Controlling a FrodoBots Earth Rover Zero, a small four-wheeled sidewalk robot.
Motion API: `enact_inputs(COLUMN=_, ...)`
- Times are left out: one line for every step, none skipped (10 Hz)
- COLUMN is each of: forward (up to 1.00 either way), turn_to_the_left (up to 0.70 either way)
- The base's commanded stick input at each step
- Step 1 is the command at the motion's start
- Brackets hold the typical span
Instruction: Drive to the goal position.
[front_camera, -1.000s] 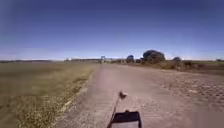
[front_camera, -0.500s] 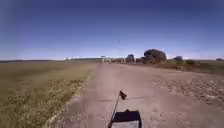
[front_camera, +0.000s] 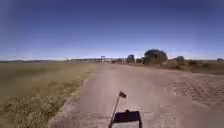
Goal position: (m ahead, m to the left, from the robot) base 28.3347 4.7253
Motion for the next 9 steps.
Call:
enact_inputs(forward=1.00, turn_to_the_left=0.00)
enact_inputs(forward=1.00, turn_to_the_left=0.00)
enact_inputs(forward=1.00, turn_to_the_left=0.00)
enact_inputs(forward=1.00, turn_to_the_left=0.00)
enact_inputs(forward=1.00, turn_to_the_left=0.02)
enact_inputs(forward=1.00, turn_to_the_left=0.21)
enact_inputs(forward=1.00, turn_to_the_left=0.40)
enact_inputs(forward=1.00, turn_to_the_left=0.17)
enact_inputs(forward=1.00, turn_to_the_left=0.00)
